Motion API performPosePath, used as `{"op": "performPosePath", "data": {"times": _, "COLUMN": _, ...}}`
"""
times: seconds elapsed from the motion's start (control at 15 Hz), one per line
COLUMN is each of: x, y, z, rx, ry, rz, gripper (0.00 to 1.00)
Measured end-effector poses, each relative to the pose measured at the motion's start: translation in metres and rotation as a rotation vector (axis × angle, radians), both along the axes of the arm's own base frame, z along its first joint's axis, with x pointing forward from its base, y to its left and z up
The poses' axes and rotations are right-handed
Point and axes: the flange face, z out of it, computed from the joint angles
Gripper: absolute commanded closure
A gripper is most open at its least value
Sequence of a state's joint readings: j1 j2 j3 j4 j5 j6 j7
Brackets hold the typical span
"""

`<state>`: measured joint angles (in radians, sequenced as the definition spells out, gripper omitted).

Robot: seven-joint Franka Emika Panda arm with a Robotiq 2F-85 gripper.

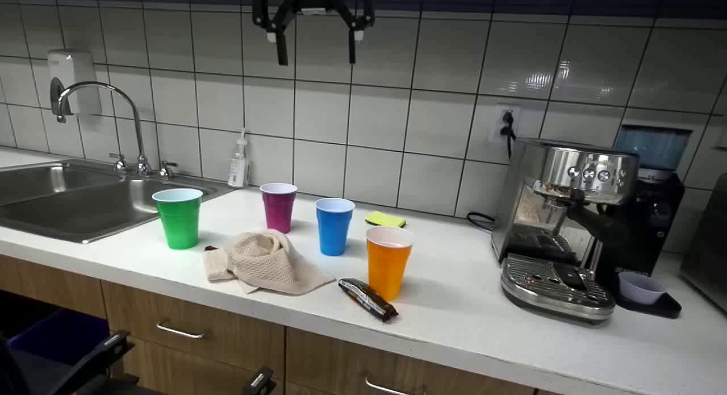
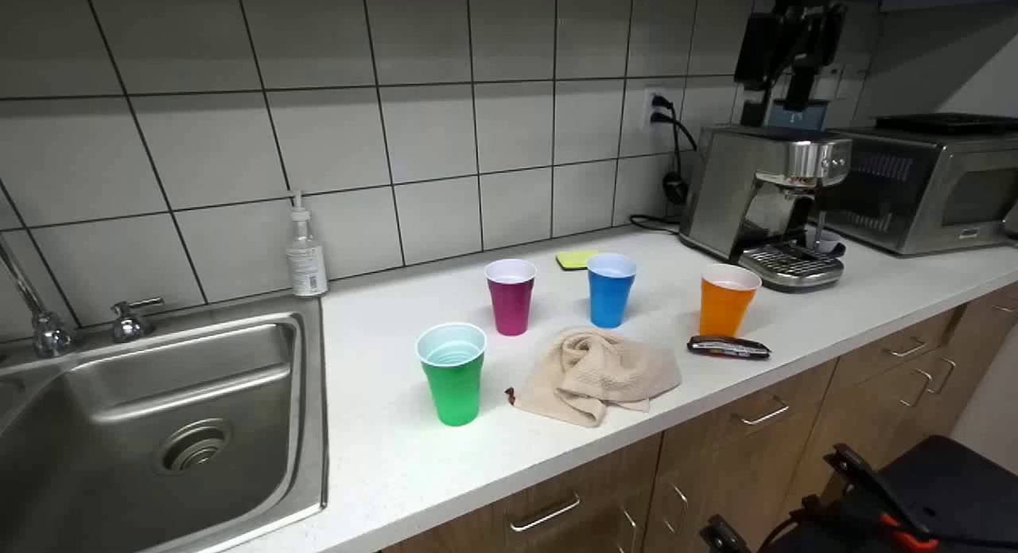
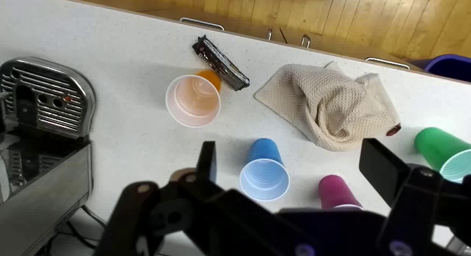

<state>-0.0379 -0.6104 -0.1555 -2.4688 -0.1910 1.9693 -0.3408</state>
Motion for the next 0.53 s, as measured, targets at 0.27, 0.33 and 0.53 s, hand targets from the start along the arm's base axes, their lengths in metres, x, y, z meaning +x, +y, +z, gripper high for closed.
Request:
{"op": "performPosePath", "data": {"times": 0.27, "x": 0.0000, "y": 0.0000, "z": -0.0002, "rx": 0.000, "ry": 0.000, "rz": 0.000, "gripper": 0.00}}
{"op": "performPosePath", "data": {"times": 0.33, "x": 0.0000, "y": 0.0000, "z": -0.0004, "rx": 0.000, "ry": 0.001, "rz": 0.000, "gripper": 0.00}}
{"op": "performPosePath", "data": {"times": 0.53, "x": -0.0003, "y": 0.0008, "z": -0.0042, "rx": 0.002, "ry": 0.009, "rz": -0.002, "gripper": 0.00}}
